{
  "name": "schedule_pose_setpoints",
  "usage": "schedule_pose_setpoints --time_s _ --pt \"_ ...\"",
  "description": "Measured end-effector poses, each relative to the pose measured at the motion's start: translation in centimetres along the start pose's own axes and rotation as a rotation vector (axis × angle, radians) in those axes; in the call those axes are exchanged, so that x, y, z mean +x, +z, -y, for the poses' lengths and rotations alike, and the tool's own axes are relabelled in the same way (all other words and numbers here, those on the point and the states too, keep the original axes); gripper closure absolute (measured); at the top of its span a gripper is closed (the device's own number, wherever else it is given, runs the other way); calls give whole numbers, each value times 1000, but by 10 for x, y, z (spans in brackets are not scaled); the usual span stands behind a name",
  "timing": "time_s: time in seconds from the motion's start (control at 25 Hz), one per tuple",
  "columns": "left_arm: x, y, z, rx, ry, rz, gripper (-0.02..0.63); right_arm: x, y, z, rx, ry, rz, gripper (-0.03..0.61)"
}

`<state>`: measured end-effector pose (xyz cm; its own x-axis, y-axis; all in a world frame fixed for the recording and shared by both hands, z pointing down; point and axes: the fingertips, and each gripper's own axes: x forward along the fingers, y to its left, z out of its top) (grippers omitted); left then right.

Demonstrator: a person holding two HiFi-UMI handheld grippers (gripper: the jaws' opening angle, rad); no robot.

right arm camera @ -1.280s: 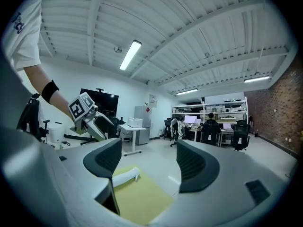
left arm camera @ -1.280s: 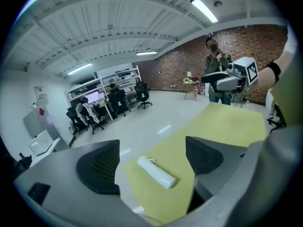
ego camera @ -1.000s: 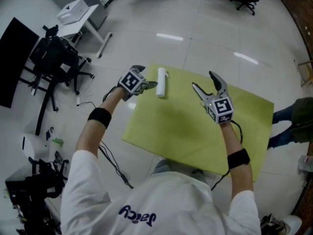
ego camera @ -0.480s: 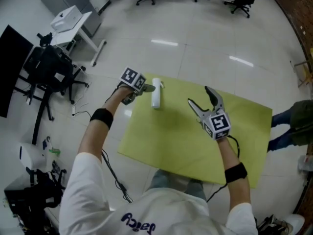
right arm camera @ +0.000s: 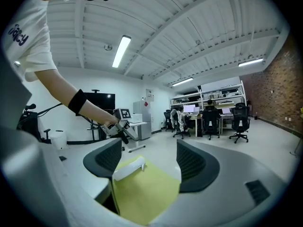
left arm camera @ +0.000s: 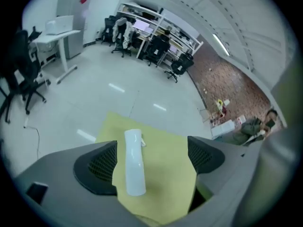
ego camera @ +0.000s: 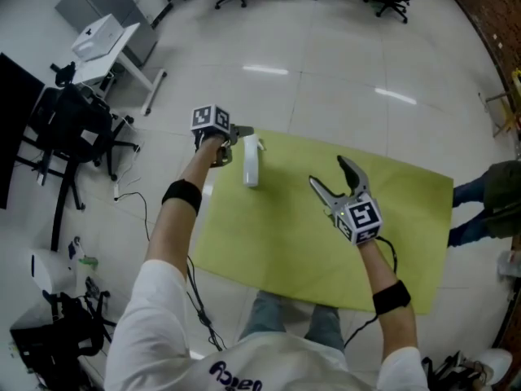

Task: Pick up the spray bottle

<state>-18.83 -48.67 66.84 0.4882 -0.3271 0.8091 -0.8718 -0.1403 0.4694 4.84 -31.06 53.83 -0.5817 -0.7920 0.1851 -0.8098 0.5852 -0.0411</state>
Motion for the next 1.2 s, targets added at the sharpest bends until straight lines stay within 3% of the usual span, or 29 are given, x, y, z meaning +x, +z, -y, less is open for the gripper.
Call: schedule_pose_setpoints --time_s 0.12,0.24,0.44,0.72,0.92,1.08,1.2 --pt "24 -4 0 -126 -36 7 140 1 -8 2 14 5 1 204" --pt "48 -16 -8 -145 -21 -19 140 2 -13 -1 34 2 -10 204" --pt "83 -37 -23 -69 44 -70 143 -2 -27 0 60 5 -14 204" --pt "118 -65 -35 -22 121 -136 180 -10 -37 7 60 -5 -34 204" --pt "130 -75 -61 39 268 -155 335 -12 -42 15 56 -20 -50 204" --pt "135 -77 -59 85 319 -137 347 -19 -40 24 48 -30 -49 204" --pt "133 -75 -59 176 331 -124 351 -15 -37 21 41 -29 -45 204"
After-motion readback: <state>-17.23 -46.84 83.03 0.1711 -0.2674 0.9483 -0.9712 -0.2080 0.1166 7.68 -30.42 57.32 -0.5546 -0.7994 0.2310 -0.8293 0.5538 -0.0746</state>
